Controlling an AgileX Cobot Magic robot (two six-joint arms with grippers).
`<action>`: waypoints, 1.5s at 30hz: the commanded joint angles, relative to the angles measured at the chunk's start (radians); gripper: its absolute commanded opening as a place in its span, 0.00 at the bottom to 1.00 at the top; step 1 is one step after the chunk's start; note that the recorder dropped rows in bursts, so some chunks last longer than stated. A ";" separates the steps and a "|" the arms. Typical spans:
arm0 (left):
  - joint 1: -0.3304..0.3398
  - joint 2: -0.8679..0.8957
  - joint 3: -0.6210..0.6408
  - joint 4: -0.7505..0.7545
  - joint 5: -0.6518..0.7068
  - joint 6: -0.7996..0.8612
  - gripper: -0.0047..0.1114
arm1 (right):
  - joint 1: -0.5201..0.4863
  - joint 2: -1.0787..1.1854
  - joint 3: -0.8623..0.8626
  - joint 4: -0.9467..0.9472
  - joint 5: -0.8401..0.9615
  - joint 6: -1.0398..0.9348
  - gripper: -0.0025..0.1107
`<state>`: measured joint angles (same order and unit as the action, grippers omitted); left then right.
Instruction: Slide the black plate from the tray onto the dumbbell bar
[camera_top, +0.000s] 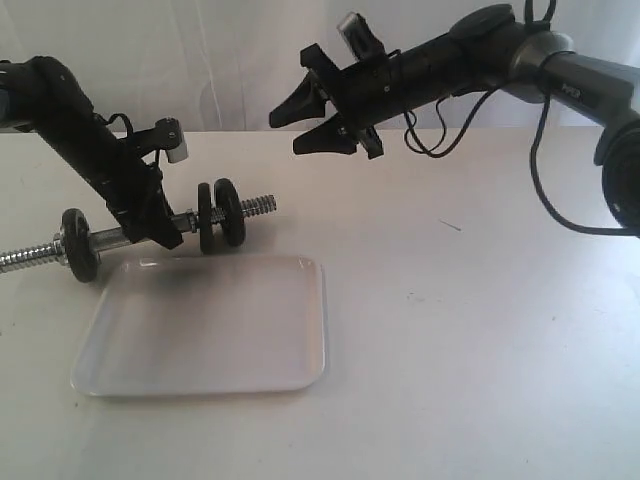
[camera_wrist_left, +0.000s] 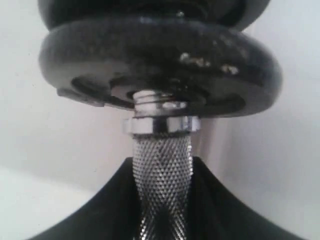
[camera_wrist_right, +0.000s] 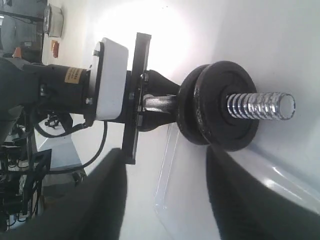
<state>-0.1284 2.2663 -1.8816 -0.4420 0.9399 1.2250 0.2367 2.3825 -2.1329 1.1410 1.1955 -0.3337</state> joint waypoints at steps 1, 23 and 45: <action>-0.002 -0.213 -0.014 -0.066 -0.008 0.005 0.04 | -0.019 -0.018 -0.009 -0.020 0.026 -0.028 0.27; -0.002 -0.189 -0.014 -0.064 0.044 0.005 0.41 | -0.019 -0.210 -0.006 -0.318 0.026 -0.049 0.02; -0.002 -0.213 -0.014 -0.066 0.054 -0.065 0.41 | -0.073 -0.413 0.376 -0.362 -0.006 -0.111 0.02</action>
<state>-0.1284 2.0849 -1.8964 -0.4953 0.9724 1.1842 0.1966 1.9974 -1.8017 0.7848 1.2128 -0.4241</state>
